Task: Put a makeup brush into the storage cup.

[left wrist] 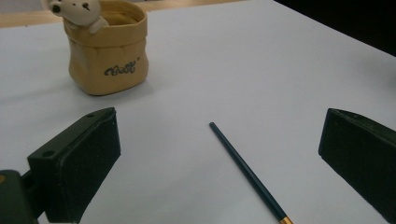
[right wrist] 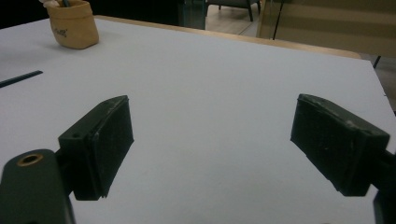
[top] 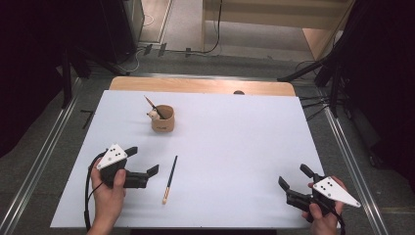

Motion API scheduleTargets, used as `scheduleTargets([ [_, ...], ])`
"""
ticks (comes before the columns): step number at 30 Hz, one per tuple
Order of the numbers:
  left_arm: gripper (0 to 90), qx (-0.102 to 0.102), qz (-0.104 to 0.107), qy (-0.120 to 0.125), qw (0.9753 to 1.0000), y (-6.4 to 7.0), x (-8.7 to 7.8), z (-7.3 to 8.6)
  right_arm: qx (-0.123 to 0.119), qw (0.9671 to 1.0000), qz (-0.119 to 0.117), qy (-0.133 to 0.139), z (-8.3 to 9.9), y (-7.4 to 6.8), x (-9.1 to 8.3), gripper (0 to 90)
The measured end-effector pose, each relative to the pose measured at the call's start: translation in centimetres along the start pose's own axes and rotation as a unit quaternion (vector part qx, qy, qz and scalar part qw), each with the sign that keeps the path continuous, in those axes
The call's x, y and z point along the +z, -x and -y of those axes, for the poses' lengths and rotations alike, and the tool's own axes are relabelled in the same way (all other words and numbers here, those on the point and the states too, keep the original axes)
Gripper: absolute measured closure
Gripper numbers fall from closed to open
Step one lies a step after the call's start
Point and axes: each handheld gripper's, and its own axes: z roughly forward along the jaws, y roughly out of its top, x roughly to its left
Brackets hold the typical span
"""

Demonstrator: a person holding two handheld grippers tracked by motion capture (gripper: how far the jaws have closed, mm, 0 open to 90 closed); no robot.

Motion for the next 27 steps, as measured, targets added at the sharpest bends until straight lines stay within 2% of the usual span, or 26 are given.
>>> scheduleTargets([
  [2, 0.0, 0.004, 0.000, -0.014, 0.9999, 0.3, 0.5, -0.1, -0.001, 1.0000, -0.001, 0.000, 0.0, 0.0, 0.0, 13.9],
  [4, 0.0, 0.011, -0.014, -0.034, 0.9993, 0.6, 0.9, -0.1, -0.001, 1.0000, -0.001, -0.002, 0.0, 0.0, 0.1, 13.9],
  [9, 0.0, 0.015, 0.002, -0.057, 0.9982, 1.2, 1.4, -0.4, -0.001, 1.0000, -0.001, -0.003, 0.1, 0.0, 0.2, 13.9],
  [12, 0.0, 0.013, 0.012, -0.077, 0.9968, 1.4, 1.8, -0.6, -0.001, 1.0000, -0.001, -0.004, 0.1, -0.1, 0.2, 13.9],
  [14, 0.0, 0.018, 0.006, -0.093, 0.9955, 1.7, 2.1, -0.7, -0.001, 1.0000, -0.002, -0.005, 0.1, -0.2, 0.2, 13.9],
  [16, 0.0, 0.019, -0.001, -0.113, 0.9934, 2.0, 2.5, -0.7, -0.002, 1.0000, -0.001, -0.005, 0.1, -0.1, 0.2, 14.0],
  [19, 1.5, 0.027, -0.009, -0.148, 0.9886, 2.6, 3.0, -0.7, -0.003, 1.0000, -0.001, -0.005, 0.1, 0.0, 0.3, 13.9],
  [21, 12.3, 0.027, -0.034, -0.158, 0.9865, 3.2, 3.3, -0.7, -0.002, 1.0000, 0.000, -0.006, 0.1, 0.0, 0.3, 14.0],
  [22, 16.6, 0.027, -0.038, -0.168, 0.9847, 3.3, 3.4, -0.6, -0.002, 1.0000, 0.000, -0.006, 0.1, 0.0, 0.3, 14.0],
  [24, 17.3, 0.021, -0.030, -0.184, 0.9822, 3.5, 3.7, -0.5, -0.002, 1.0000, 0.000, -0.006, 0.1, 0.0, 0.3, 14.0],
  [27, 24.3, 0.019, -0.017, -0.197, 0.9800, 3.8, 3.8, -0.4, -0.004, 1.0000, -0.001, -0.006, 0.1, -0.1, 0.2, 14.0],
])
